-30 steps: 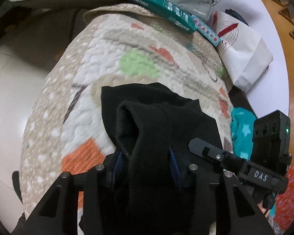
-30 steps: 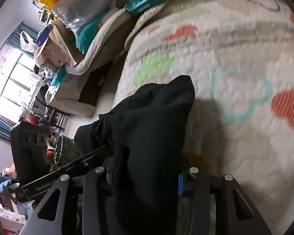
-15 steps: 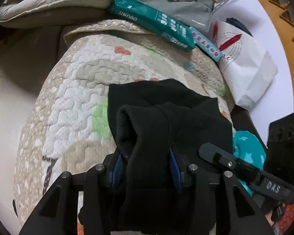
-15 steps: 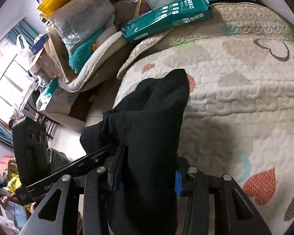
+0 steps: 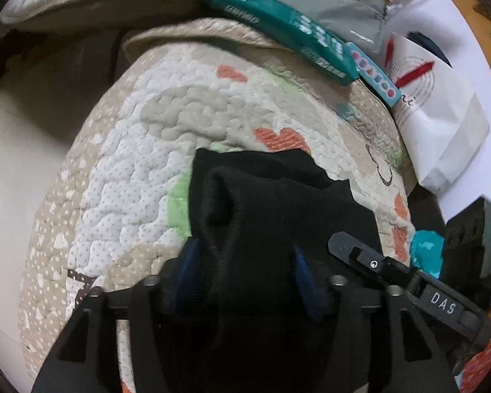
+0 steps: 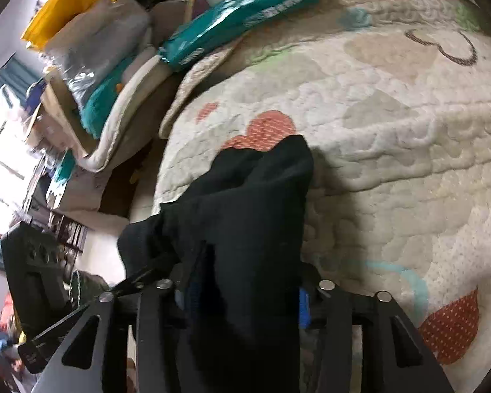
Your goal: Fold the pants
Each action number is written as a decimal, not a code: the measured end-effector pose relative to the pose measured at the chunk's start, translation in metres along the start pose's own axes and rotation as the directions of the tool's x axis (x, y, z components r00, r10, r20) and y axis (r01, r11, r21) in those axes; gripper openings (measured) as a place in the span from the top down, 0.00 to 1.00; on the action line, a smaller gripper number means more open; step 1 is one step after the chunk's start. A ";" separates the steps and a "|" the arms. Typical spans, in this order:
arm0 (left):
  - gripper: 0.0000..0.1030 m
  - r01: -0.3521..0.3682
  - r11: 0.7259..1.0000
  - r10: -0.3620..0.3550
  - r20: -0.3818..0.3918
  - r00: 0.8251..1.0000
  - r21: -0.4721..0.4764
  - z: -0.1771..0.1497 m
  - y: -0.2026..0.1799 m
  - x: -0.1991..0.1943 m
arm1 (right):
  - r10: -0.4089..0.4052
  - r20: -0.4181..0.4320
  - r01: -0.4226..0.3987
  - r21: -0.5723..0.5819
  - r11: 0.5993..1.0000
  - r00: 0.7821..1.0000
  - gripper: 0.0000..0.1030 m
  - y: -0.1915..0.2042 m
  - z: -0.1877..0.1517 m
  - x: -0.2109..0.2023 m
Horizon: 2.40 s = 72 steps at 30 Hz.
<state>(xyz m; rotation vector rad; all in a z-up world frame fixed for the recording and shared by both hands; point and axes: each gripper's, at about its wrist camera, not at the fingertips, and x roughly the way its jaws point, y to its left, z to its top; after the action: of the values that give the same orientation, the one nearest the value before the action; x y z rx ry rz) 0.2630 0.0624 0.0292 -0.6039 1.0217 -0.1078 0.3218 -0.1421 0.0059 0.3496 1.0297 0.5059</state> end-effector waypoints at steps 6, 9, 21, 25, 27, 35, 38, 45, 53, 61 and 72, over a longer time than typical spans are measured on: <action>0.30 0.082 0.986 -0.091 -0.056 0.994 -0.143 -0.001 0.024 -0.001 | -0.038 0.034 0.039 -0.016 0.999 0.999 0.34 -0.004 -0.006 -0.021; 0.30 0.100 0.979 -0.114 -0.071 0.991 -0.180 -0.001 0.031 -0.005 | -0.058 0.052 0.060 -0.045 0.997 0.997 0.32 -0.003 -0.015 -0.036; 0.30 0.305 0.785 -0.372 -0.016 0.928 -0.539 -0.010 0.091 -0.004 | -0.106 0.027 0.108 -0.124 0.986 0.994 0.28 0.014 -0.077 -0.047; 0.30 0.263 0.793 -0.316 -0.002 0.949 -0.550 -0.009 0.098 -0.015 | -0.118 0.033 0.122 -0.135 0.983 0.992 0.28 0.019 -0.084 -0.056; 0.30 0.211 0.825 -0.255 -0.012 0.967 -0.524 -0.007 0.097 -0.024 | -0.133 0.040 0.138 -0.158 0.978 0.990 0.28 0.024 -0.090 -0.063; 0.30 0.151 0.886 -0.194 -0.054 0.980 -0.439 -0.027 0.098 -0.046 | -0.170 0.049 0.176 -0.211 0.961 0.984 0.26 0.026 -0.136 -0.097; 0.30 0.123 0.912 -0.177 -0.105 0.979 -0.391 -0.055 0.087 -0.050 | -0.166 0.049 0.173 -0.225 0.959 0.985 0.25 0.026 -0.154 -0.107; 0.30 -0.157 0.987 0.158 0.011 0.987 -0.032 -0.133 0.032 -0.086 | -0.209 0.113 0.230 -0.230 0.946 0.971 0.25 0.031 -0.185 -0.126; 0.30 -0.322 0.947 0.313 0.181 0.932 0.017 -0.206 0.009 -0.148 | -0.232 0.172 0.267 -0.223 0.937 0.957 0.24 0.037 -0.209 -0.146; 0.27 -0.462 0.874 0.387 0.355 0.851 0.154 -0.236 -0.060 -0.193 | -0.201 0.265 0.277 -0.288 0.917 0.943 0.21 0.061 -0.229 -0.172; 0.23 -0.515 0.838 0.392 0.456 0.799 0.180 -0.254 -0.096 -0.219 | -0.224 0.321 0.305 -0.230 0.924 0.920 0.20 0.050 -0.232 -0.194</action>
<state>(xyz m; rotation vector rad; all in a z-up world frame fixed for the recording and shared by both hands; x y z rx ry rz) -0.0449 -0.0468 0.1516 -0.0755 0.7010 0.2860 0.0254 -0.1984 0.0603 0.0278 0.6943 0.3313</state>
